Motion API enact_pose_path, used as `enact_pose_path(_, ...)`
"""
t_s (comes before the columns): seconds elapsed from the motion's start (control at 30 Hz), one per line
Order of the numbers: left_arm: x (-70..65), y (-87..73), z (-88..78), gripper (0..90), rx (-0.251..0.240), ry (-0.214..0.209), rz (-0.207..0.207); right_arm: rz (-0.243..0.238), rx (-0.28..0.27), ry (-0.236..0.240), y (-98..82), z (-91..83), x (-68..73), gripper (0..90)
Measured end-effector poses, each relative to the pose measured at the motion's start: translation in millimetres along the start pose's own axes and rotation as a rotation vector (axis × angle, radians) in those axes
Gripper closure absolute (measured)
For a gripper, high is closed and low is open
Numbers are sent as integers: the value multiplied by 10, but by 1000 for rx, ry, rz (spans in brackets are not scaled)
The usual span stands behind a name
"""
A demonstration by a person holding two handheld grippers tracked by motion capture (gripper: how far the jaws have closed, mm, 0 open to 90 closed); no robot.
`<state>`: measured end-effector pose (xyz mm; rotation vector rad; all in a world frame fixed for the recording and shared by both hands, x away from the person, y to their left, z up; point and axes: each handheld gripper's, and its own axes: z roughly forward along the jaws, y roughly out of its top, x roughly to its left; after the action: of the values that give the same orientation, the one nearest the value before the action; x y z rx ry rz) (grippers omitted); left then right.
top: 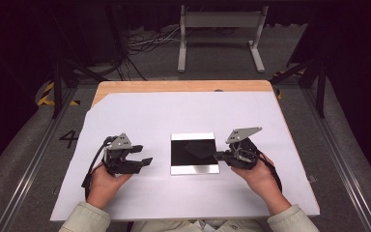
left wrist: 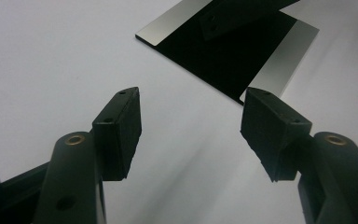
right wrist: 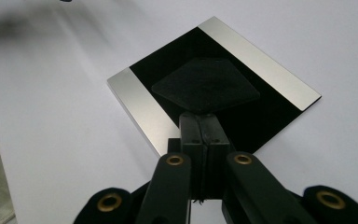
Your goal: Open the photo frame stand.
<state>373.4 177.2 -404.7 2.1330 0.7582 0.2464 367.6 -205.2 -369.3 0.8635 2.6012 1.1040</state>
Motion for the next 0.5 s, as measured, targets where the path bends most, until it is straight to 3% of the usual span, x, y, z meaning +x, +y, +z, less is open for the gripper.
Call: enact_pose_path(0.5, 6, -2, -5, 388, -2, -1, 1, -15, 30, -15, -42, -53, -3, 879)
